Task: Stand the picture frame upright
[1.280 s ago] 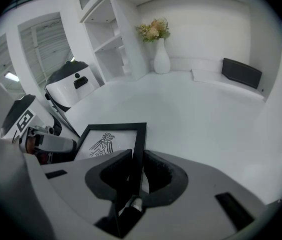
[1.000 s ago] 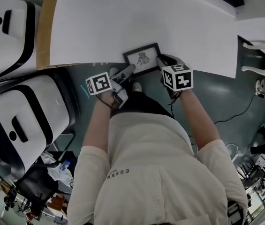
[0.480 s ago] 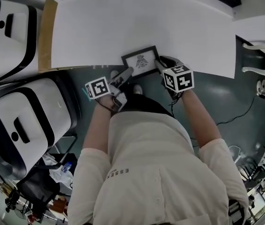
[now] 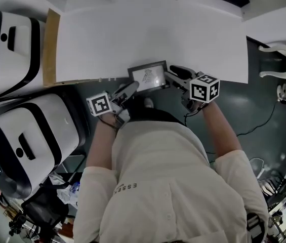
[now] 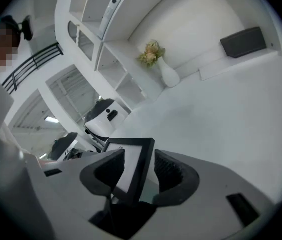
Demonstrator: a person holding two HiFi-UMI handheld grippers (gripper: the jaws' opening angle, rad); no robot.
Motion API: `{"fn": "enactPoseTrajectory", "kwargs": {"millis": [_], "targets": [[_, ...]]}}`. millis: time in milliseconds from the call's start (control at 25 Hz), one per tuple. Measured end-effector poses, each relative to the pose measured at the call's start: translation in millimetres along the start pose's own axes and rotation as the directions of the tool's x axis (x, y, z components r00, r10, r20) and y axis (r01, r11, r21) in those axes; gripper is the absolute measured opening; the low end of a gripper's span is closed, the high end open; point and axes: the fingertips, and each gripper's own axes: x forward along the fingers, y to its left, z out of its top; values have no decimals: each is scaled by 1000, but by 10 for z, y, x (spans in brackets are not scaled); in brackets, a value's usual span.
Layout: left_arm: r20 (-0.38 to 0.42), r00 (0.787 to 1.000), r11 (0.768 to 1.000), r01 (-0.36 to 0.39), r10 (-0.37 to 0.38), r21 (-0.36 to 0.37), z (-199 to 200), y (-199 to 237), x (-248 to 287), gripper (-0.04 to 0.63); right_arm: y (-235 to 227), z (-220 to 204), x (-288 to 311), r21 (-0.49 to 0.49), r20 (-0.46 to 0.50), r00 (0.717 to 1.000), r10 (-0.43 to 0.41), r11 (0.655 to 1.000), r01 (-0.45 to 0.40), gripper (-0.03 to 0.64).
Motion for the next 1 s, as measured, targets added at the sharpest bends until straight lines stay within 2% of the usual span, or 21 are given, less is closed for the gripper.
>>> {"fn": "enactPoseTrajectory", "kwargs": {"millis": [120,240,360,520,600,800,1000], "targets": [[-10,998,997,67,-66,45,37,-206,-14,71,84,78,-88,78,40,994,101,992,-104,196],[-27,994,990,105,-103,93,58,-370,-27,72,259,141,-185,145,77,966,247,956,-256,198],[-32,991,984,134,-131,116,97,-492,-43,72,389,181,-243,156,77,940,332,927,-340,196],[-62,989,982,144,-137,126,100,-531,-49,71,418,188,-221,174,67,928,365,912,-371,184],[-68,989,982,139,-131,124,110,-521,-62,72,391,174,-196,201,57,930,364,908,-368,95],[-83,992,988,108,-99,113,248,-464,-97,72,375,198,-59,222,18,928,373,903,-368,92],[-77,997,976,45,-29,215,652,-360,-194,72,412,439,239,197,-14,938,347,920,-338,89]]}}
